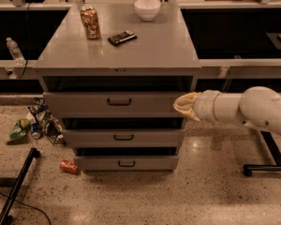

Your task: Close top drawer

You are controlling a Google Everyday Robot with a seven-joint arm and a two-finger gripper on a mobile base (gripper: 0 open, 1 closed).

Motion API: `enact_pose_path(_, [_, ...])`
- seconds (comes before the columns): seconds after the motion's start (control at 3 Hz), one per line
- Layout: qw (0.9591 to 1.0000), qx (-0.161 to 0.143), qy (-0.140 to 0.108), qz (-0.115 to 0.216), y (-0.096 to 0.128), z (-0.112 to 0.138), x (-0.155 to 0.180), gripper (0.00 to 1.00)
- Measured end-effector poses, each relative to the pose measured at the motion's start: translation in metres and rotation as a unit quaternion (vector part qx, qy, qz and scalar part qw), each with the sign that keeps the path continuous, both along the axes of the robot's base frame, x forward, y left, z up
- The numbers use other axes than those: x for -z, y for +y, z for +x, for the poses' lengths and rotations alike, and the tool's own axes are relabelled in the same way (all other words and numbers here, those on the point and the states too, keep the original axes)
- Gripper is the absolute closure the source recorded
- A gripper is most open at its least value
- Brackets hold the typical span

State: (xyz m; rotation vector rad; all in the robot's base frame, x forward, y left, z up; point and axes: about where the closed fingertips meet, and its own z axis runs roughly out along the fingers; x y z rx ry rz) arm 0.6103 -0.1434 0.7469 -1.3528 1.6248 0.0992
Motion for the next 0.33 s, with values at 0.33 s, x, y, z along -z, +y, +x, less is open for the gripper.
enact_pose_path(0.33, [1.0, 0.002, -0.001, -0.001, -0.0001, -0.0041, -0.0034, 0.74])
